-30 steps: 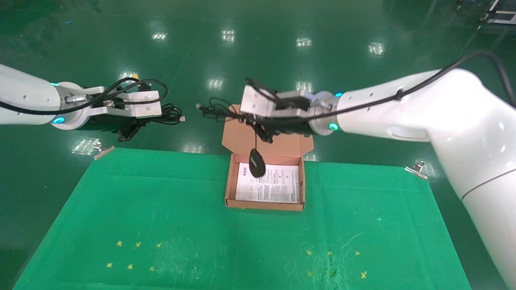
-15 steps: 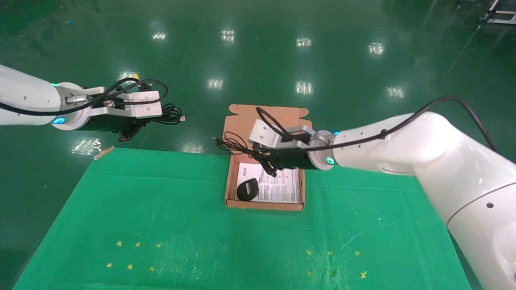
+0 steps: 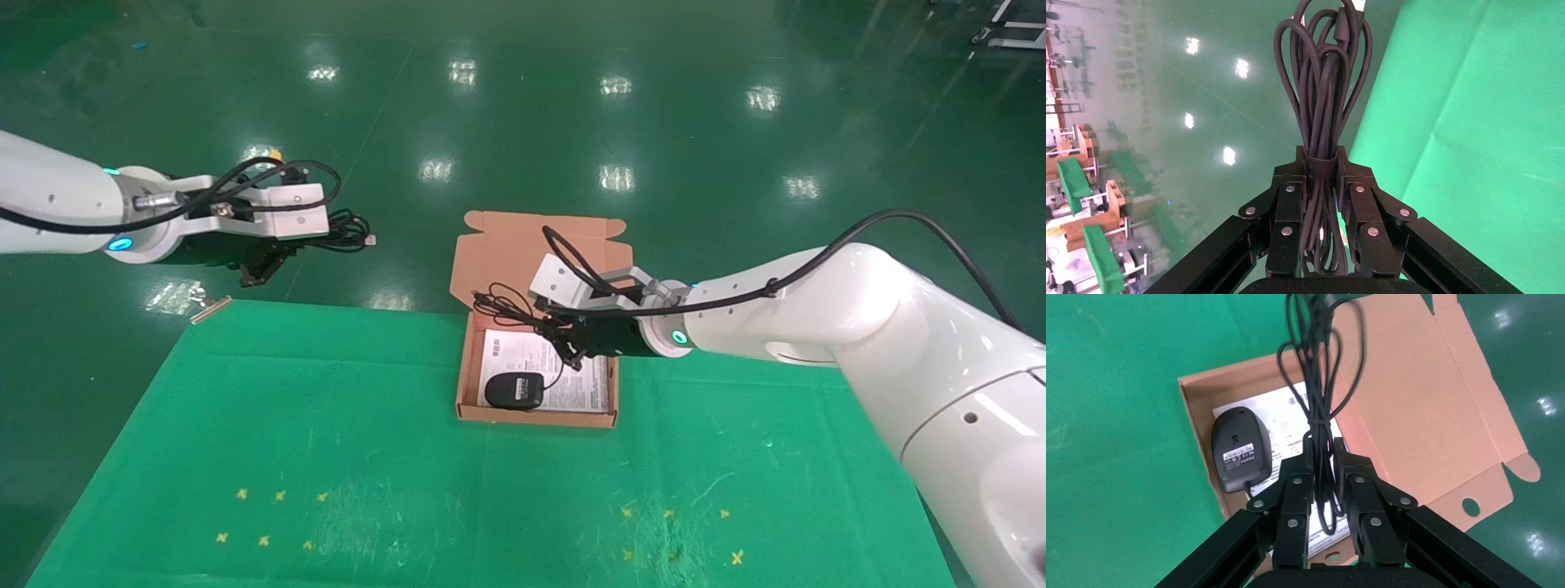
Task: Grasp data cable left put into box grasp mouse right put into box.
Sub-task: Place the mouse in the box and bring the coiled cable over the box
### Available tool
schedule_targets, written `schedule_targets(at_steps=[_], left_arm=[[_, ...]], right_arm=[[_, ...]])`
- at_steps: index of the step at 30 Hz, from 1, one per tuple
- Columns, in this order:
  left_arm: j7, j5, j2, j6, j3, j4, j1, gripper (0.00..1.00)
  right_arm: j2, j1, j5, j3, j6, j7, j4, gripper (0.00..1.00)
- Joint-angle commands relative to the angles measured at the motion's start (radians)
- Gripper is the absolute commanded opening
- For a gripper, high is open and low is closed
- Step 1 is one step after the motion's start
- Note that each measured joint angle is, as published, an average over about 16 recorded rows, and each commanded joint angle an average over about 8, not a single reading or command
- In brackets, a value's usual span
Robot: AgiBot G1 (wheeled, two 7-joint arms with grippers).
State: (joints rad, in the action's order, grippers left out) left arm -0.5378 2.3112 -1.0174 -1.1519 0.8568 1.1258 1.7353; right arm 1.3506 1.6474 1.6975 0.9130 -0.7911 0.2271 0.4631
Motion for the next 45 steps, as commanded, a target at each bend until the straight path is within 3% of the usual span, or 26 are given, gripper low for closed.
schedule_targets(at_steps=[1, 13, 23, 28, 34, 45], left_arm=[[-0.001, 0.0, 0.0, -0.001, 0.0, 0.002, 0.0, 0.0], [0.055, -0.03, -0.1, 0.139, 0.014, -0.081, -0.08, 0.0], [0.229, -0.076, -0.276, 0.378, 0.037, -0.322, -0.137, 0.0], [0.356, -0.155, -0.336, 0.467, 0.061, -0.432, -0.154, 0.0], [0.472, -0.297, -0.352, 0.537, 0.125, -0.476, -0.174, 0.0], [0.542, -0.506, -0.357, 0.603, 0.289, -0.463, -0.164, 0.03]], right_arm=[[-0.006, -0.002, -0.003, 0.003, 0.001, 0.001, 0.006, 1.0], [-0.11, 0.005, -0.018, -0.007, -0.014, -0.002, 0.079, 1.0], [-0.245, 0.034, 0.003, -0.015, -0.021, 0.018, 0.13, 1.0], [-0.303, 0.037, 0.006, -0.019, -0.037, 0.039, 0.172, 1.0], [-0.362, 0.034, 0.01, -0.024, -0.048, 0.072, 0.228, 1.0], [-0.442, 0.028, 0.026, -0.026, -0.064, 0.131, 0.313, 1.0]])
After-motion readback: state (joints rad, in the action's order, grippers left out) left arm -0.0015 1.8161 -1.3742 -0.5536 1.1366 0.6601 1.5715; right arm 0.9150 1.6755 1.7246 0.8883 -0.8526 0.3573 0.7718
